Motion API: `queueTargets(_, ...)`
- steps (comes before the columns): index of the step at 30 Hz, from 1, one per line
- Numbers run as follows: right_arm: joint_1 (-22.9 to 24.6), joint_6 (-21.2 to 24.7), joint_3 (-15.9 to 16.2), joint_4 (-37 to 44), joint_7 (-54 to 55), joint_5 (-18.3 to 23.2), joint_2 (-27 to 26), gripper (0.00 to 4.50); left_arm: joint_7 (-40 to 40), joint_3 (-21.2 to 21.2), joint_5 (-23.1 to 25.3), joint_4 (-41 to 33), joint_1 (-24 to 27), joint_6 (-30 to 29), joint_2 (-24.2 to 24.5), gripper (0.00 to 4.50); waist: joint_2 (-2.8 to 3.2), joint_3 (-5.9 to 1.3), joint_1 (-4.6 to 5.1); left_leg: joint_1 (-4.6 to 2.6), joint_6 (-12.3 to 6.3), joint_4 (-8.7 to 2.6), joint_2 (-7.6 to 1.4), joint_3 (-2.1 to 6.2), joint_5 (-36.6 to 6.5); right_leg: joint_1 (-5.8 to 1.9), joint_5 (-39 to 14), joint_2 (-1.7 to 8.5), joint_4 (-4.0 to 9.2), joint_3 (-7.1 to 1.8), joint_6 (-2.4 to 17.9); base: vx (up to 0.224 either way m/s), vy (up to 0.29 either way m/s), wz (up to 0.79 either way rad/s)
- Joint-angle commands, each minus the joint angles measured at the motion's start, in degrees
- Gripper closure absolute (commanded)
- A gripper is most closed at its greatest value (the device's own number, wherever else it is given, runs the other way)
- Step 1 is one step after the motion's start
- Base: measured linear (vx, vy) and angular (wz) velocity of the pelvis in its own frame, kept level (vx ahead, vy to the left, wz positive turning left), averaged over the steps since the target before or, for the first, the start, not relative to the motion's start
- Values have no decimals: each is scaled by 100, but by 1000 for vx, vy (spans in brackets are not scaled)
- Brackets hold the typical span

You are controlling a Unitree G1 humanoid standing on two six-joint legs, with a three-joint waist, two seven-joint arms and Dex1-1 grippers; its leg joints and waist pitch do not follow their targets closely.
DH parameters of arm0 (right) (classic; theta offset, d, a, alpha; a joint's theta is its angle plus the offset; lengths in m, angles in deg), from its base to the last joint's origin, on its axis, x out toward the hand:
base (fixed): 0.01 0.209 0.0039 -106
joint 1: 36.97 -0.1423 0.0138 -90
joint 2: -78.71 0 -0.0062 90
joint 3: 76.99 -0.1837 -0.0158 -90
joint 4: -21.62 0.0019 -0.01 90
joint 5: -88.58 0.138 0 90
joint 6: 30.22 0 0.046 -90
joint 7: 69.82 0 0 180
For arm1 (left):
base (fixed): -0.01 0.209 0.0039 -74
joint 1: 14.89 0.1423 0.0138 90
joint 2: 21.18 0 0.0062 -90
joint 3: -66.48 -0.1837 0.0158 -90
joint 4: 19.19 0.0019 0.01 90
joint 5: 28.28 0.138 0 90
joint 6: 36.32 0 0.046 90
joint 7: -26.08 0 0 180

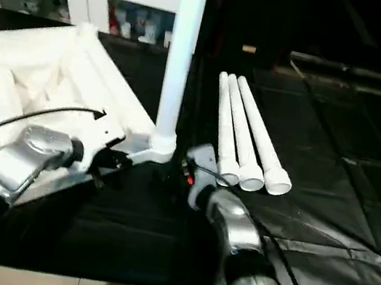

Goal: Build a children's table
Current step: Rotate leg to tighten

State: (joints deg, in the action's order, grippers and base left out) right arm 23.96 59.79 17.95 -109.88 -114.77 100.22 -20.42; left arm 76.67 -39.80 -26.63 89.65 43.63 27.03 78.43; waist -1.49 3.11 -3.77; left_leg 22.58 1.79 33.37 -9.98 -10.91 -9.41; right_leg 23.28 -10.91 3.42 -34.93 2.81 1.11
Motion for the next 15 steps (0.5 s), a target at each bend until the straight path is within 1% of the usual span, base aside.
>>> queueTargets(1,179,156,15,648,-548,243,287,10,490,-198,7,84,-147,543,138,450,82,-383,-15,-169,-181,-388,-358,142,-1152,-266,-395,488,370,-282,1277,0,0,0)
queueTargets(2,206,166,31,771,-653,264,363,10,631,-220,-25,118,-142,651,173,450,80,-379,-46,-178,-216,-388,-351,143,-1188,-280,-467,476,389,-277,1214,0,0,0)
queueTargets(4,237,219,40,972,-808,283,482,10,809,-254,-46,181,-142,735,236,450,84,-374,-57,-185,-171,-402,-365,143,-1193,-266,-497,477,375,-275,1234,0,0,0)
queueTargets(5,244,238,39,1020,-847,285,508,10,847,-266,-41,208,-147,775,250,450,78,-364,-68,-196,-131,-404,-362,137,-1309,-252,-668,481,397,-277,1238,0,0,0)
queueTargets(7,238,293,69,1139,-949,216,629,10,1019,-290,-68,293,-153,909,306,450,66,-354,-89,-198,-70,-412,-360,139,-1423,-251,-937,495,420,-285,1202,0,0,0)
queueTargets(9,182,302,134,1232,-1160,121,825,10,1367,-345,-104,370,-151,1182,443,450,51,-348,-119,-218,-4,-415,-368,131,-1480,-235,-1091,500,426,-291,1162,0,0,0)
queueTargets(10,182,302,134,1232,-1160,121,825,10,1367,-345,-104,370,-151,1182,443,450,55,-347,-130,-219,1,-415,-364,133,-1472,-234,-1119,499,430,-292,1145,0,0,0)
queueTargets(11,159,310,179,1277,-1261,95,909,10,1551,-391,-104,405,-152,1392,516,450,60,-351,-132,-230,28,-417,-373,128,-1463,-225,-1075,500,419,-297,1145,0,0,0)
queueTargets(12,160,314,185,1285,-1269,94,916,10,1564,-394,-104,410,-154,1410,520,450,47,-349,-133,-215,24,-418,-364,132,-1481,-238,-1101,496,418,-291,1122,0,0,0)
queueTargets(13,179,388,292,1427,-1467,92,1040,10,1794,-442,-123,465,-165,1632,590,450,26,-352,-134,-212,24,-419,-365,132,-1466,-243,-1095,500,414,-291,1119,0,0,0)
queueTargets(14,181,447,378,1493,-1646,87,1125,10,1916,-476,-131,472,-167,1716,624,450,34,-354,-141,-212,8,-416,-366,133,-1434,-248,-1073,498,410,-288,1112,0,0,0)
queueTargets(15,174,467,465,1530,-1809,58,1215,10,2043,-509,-135,493,-175,1800,647,450,27,-358,-146,-215,-8,-411,-370,126,-1401,-247,-1011,497,400,-287,1123,0,0,0)
